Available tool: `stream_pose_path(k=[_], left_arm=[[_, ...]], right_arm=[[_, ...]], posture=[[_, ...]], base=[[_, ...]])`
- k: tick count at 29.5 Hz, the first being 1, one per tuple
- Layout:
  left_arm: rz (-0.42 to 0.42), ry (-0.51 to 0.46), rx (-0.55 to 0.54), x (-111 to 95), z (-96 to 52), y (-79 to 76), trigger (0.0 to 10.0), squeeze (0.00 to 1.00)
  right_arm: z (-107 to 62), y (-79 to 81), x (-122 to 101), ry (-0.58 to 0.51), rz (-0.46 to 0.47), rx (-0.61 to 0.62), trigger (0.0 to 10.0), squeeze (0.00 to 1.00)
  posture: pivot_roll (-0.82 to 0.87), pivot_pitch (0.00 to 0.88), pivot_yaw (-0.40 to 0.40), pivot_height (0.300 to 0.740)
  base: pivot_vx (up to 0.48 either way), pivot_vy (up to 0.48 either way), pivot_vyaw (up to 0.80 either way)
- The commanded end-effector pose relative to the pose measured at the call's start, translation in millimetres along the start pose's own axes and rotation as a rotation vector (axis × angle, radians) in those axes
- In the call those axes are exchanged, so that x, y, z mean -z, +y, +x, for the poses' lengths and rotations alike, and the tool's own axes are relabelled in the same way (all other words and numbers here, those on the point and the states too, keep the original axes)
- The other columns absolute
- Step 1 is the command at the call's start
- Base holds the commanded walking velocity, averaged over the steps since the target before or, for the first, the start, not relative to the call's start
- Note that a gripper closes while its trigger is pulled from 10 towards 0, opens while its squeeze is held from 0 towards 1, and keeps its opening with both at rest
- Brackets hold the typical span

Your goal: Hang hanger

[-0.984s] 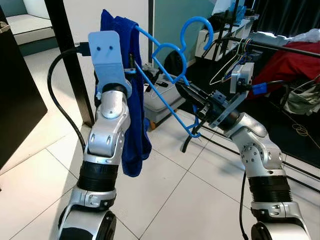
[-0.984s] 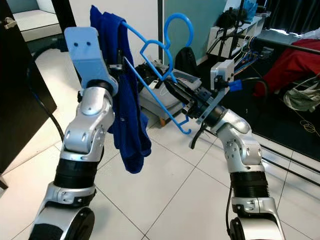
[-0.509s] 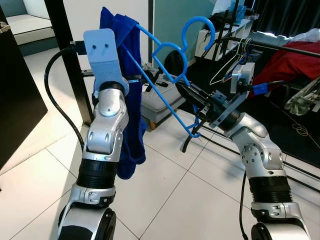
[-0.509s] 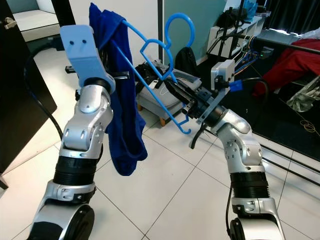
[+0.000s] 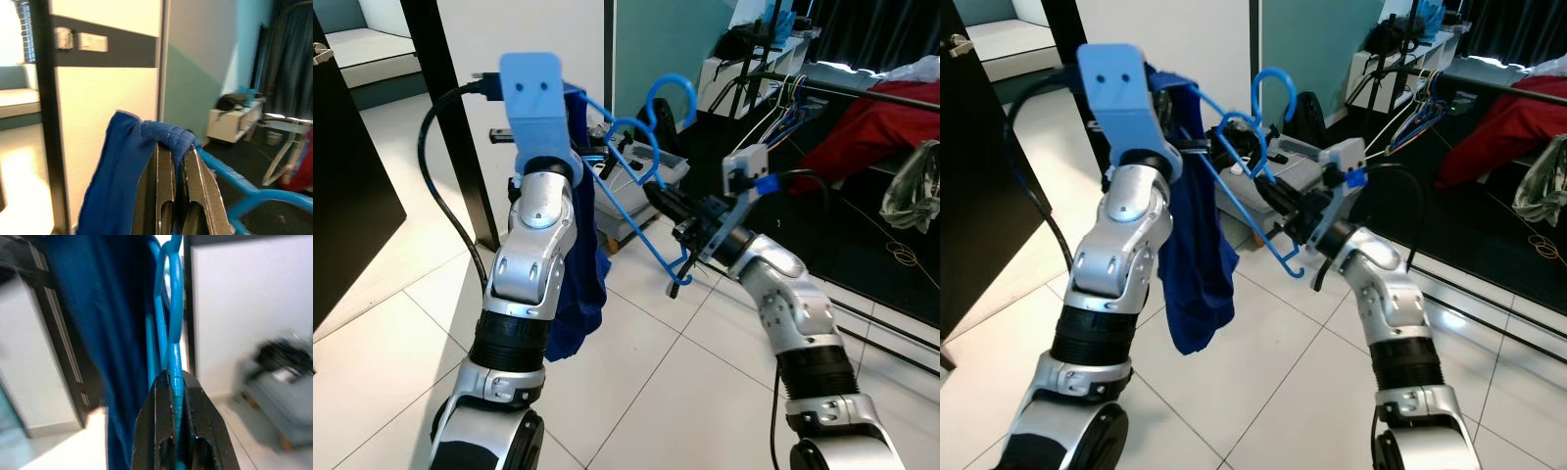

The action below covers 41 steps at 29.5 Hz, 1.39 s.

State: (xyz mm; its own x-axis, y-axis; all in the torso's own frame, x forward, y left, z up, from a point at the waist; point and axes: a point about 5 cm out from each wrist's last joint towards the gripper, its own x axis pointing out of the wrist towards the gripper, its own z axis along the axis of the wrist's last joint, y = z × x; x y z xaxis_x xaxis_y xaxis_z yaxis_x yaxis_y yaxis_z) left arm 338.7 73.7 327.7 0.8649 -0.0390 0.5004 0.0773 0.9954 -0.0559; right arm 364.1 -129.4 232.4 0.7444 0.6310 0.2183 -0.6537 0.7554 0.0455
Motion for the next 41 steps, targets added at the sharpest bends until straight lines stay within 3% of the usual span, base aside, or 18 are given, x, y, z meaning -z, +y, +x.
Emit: stream_pose_path(k=[1, 2, 3, 4, 7, 9, 10, 13, 14, 16, 21, 22, 25, 29, 33, 37, 39, 41], left_arm=[[-0.012, -0.02, 0.049, -5.1, -2.5, -8.1, 0.0, 0.0], [-0.056, -0.019, 0.187, -5.8, -9.4, -24.3, 0.9, 0.0], [-0.056, -0.019, 0.187, -5.8, -9.4, -24.3, 0.9, 0.0], [-0.065, -0.019, 0.318, -5.2, -17.7, -37.5, 2.2, 0.0], [-0.001, 0.025, 0.502, 5.9, -34.9, -48.8, 2.5, 0.0], [0.017, 0.037, 0.519, 9.0, -37.0, -49.1, 2.5, 0.0], [0.039, 0.05, 0.53, 12.3, -38.6, -49.1, 3.7, 0.0], [0.071, 0.084, 0.531, 19.8, -40.3, -47.9, 4.9, 0.0], [0.09, 0.108, 0.532, 24.8, -41.6, -46.7, 9.0, 0.0], [0.126, 0.139, 0.53, 32.1, -42.8, -44.7, 10.0, 0.0], [0.185, 0.211, 0.507, 47.1, -44.7, -36.9, 10.0, 0.0], [0.201, 0.244, 0.544, 52.6, -47.8, -35.8, 10.0, 1.0], [0.268, 0.298, 0.703, 59.8, -59.8, -38.5, 10.0, 1.0], [0.288, 0.309, 0.735, 61.2, -62.6, -38.9, 10.0, 1.0], [0.472, 0.375, 0.729, 68.6, -56.0, -3.7, 10.0, 1.0], [0.436, 0.31, 0.661, 54.1, -43.7, 7.6, 10.0, 1.0], [0.322, 0.183, 0.651, 23.6, -32.5, 15.8, 10.0, 1.0], [0.293, 0.147, 0.653, 14.9, -30.5, 18.0, 10.0, 1.0]], right_arm=[[0.7, -3.7, -3.1, -0.013, -0.014, 0.035, 0.0, 0.0], [-0.3, -13.4, -0.6, 0.011, -0.021, 0.103, 0.0, 0.0], [-0.3, -13.4, -0.6, 0.011, -0.021, 0.103, 0.0, 0.0], [-2.5, -21.2, -0.6, 0.016, -0.021, 0.154, 0.0, 0.0], [-8.3, -32.3, -5.7, -0.007, -0.013, 0.218, 0.0, 0.0], [-9.0, -33.0, -6.8, -0.012, -0.012, 0.221, 0.0, 0.0], [-8.7, -33.1, -7.3, -0.016, -0.013, 0.223, 0.0, 0.0], [-8.3, -32.0, -9.8, -0.034, -0.01, 0.212, 0.0, 0.0], [-7.4, -31.5, -11.3, -0.046, -0.009, 0.208, 0.0, 0.0], [-7.0, -29.8, -14.3, -0.064, -0.007, 0.188, 0.0, 0.0], [-7.2, -24.6, -21.7, -0.097, -0.016, 0.122, 0.0, 0.0], [-7.7, -21.5, -24.7, -0.105, -0.028, 0.084, 0.0, 0.0], [-8.7, -19.2, -28.4, -0.107, -0.05, 0.043, 0.0, 0.0], [-9.1, -19.3, -28.9, -0.106, -0.053, 0.041, 0.0, 0.0], [-16.0, -24.0, -29.7, -0.064, -0.109, 0.008, 0.0, 0.0], [-19.6, -25.3, -30.1, -0.041, -0.132, -0.027, 0.0, 0.0], [-26.9, -29.4, -33.4, -0.024, -0.155, -0.061, 0.0, 0.0], [-28.9, -30.6, -34.6, -0.021, -0.159, -0.07, 0.0, 0.0]], posture=[[0.01, 0.022, -0.004, 0.74], [0.01, 0.024, -0.008, 0.74], [0.01, 0.024, -0.008, 0.74], [0.01, 0.026, -0.01, 0.74], [0.01, 0.032, -0.01, 0.74], [0.01, 0.032, -0.01, 0.74], [0.01, 0.032, -0.01, 0.74], [0.0, 0.035, -0.009, 0.74], [0.0, 0.035, -0.009, 0.74], [0.0, 0.035, -0.009, 0.74], [-0.01, 0.04, -0.007, 0.74], [-0.01, 0.038, -0.007, 0.74], [-0.01, 0.039, -0.006, 0.74], [-0.01, 0.039, -0.006, 0.74], [0.0, 0.023, -0.011, 0.74], [0.0, 0.02, -0.014, 0.74], [0.0, 0.023, -0.021, 0.74], [0.0, 0.023, -0.021, 0.74]], base=[[0.0, 0.0, 0.0], [0.0, 0.0, 0.0], [0.0, 0.0, 0.0], [0.0, 0.0, 0.0], [0.0, 0.0, 0.0], [0.0, 0.0, 0.0], [0.0, 0.0, 0.0], [0.0, 0.0, 0.0], [0.0, 0.0, 0.0], [0.0, 0.0, 0.0], [0.0, 0.0, 0.0], [0.0, 0.0, 0.0], [0.0, 0.0, 0.0], [0.0, 0.0, 0.0], [0.0, 0.0, 0.0], [0.0, 0.0, 0.0], [0.0, 0.0, 0.0], [0.0, 0.0, 0.0]])
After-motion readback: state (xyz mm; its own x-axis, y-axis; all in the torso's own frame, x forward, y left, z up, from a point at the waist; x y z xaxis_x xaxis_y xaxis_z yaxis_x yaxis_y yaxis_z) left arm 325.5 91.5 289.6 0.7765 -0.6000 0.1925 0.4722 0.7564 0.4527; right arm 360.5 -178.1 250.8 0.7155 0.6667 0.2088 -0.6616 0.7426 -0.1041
